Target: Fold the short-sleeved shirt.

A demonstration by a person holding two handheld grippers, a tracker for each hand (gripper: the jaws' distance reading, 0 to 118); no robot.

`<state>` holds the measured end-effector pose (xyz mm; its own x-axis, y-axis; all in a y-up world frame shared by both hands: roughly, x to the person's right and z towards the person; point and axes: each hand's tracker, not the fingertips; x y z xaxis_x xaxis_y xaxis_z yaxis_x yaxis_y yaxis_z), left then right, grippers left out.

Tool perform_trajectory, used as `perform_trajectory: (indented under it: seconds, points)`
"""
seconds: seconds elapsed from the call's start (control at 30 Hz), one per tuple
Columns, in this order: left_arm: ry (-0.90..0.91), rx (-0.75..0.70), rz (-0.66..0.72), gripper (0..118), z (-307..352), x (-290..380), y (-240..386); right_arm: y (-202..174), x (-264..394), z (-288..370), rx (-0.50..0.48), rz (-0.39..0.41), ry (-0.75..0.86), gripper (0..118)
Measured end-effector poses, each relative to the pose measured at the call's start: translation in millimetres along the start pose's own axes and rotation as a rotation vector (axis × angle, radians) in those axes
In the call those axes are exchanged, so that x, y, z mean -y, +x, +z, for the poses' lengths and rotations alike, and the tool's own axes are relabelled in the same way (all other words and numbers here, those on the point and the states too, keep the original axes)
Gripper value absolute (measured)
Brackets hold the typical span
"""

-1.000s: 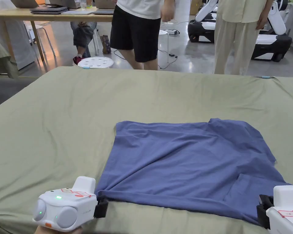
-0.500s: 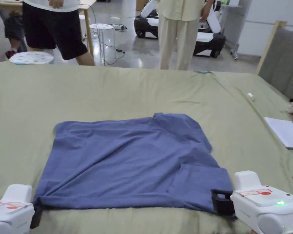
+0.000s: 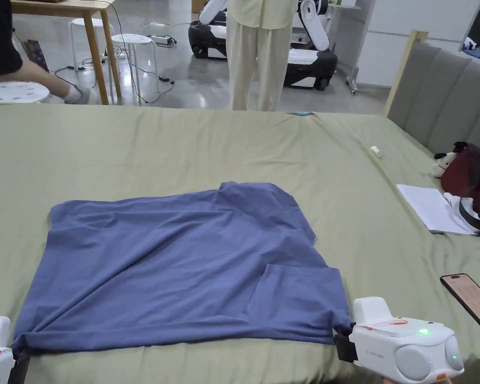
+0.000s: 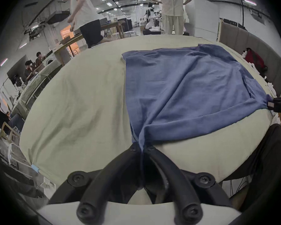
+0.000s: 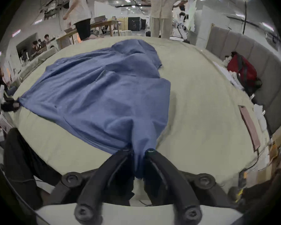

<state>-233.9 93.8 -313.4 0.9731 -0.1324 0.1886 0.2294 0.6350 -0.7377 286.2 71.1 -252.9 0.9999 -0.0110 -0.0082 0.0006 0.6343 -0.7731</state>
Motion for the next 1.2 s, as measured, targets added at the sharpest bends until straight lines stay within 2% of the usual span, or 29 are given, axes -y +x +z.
perform_trajectory:
  seconds: [0.3, 0.43, 0.57, 0.73, 0.9, 1.13, 1.2]
  points:
    - [0.029, -0.074, -0.03, 0, 18, -20, -8, -11, -34, 40, 0.045, -0.009, -0.014, 8]
    - [0.055, -0.092, -0.047, 0, 23, -48, -11, -18, -67, 51, 0.098, 0.038, 0.004, 8]
    - [0.08, -0.105, -0.056, 0, 17, -82, -16, -22, -106, 52, 0.104, 0.05, 0.034, 8]
    - [0.088, -0.095, -0.06, 0, -1, -128, -16, -28, -149, 33, 0.124, 0.079, 0.087, 8]
    - [0.031, -0.096, -0.052, 0, -41, -161, -16, -25, -181, -9, 0.133, 0.064, 0.098, 8]
    - [-0.056, -0.097, 0.037, 0, -88, -172, -33, -6, -194, -62, 0.171, 0.036, 0.039, 8]
    - [-0.103, -0.097, 0.021, 0, -101, -170, -31, -2, -194, -76, 0.173, 0.03, 0.018, 8]
